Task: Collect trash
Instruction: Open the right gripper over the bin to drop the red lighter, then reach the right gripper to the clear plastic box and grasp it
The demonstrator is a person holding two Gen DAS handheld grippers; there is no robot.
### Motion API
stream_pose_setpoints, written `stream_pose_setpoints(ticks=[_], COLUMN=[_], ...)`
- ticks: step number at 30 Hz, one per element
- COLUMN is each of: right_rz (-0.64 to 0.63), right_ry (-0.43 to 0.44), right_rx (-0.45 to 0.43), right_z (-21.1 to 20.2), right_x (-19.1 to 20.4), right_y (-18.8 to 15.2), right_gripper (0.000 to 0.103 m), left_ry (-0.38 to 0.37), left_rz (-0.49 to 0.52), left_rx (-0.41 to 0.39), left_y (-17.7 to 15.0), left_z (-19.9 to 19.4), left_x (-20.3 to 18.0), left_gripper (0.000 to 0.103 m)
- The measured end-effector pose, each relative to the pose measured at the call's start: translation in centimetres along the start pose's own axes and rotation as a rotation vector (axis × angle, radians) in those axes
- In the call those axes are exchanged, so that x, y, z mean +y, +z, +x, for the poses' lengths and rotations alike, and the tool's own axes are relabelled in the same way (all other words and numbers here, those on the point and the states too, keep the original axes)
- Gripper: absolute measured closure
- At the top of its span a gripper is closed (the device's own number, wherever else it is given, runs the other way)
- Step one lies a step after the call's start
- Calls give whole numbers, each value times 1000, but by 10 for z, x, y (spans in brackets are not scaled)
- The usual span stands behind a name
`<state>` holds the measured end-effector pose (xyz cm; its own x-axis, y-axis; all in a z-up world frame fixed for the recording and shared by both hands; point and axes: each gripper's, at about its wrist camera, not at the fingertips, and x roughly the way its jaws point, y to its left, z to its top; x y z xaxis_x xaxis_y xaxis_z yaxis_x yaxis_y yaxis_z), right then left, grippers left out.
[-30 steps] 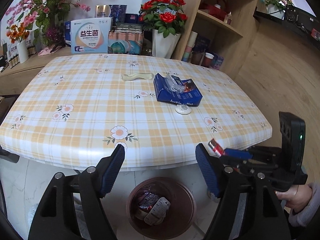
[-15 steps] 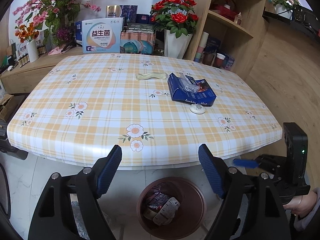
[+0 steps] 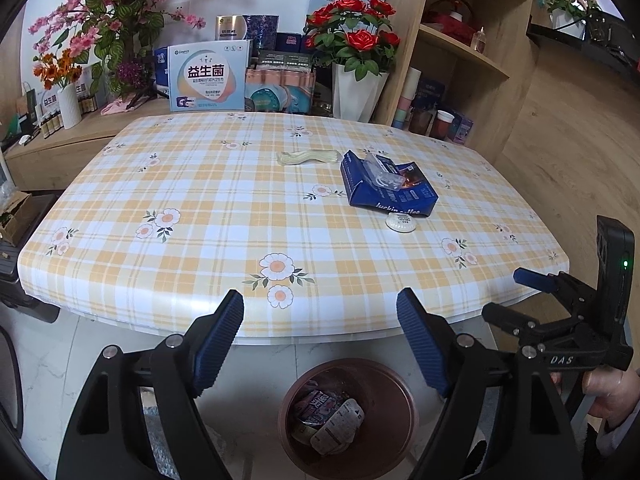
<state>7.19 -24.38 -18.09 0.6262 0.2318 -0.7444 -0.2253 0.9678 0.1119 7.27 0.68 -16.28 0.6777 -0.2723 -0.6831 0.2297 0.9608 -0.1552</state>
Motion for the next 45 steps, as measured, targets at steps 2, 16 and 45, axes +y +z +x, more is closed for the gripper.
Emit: stream_pose_setpoints(ticks=[2, 16, 45], right_rz=[11, 25, 16], right_ry=[-22, -64, -93], right_rx=[2, -43, 2], right_z=[1, 1, 101], right_x=[-5, -30, -66], right_y=[1, 18, 124], right_gripper=[6, 5, 10], left_ry=[2, 6, -13], left_rz=[1, 20, 11], left_rx=[1, 21, 59], left_y=[0, 5, 70], left_z=[0, 11, 84], left_x=[1, 2, 46], left_gripper=[26, 26, 26])
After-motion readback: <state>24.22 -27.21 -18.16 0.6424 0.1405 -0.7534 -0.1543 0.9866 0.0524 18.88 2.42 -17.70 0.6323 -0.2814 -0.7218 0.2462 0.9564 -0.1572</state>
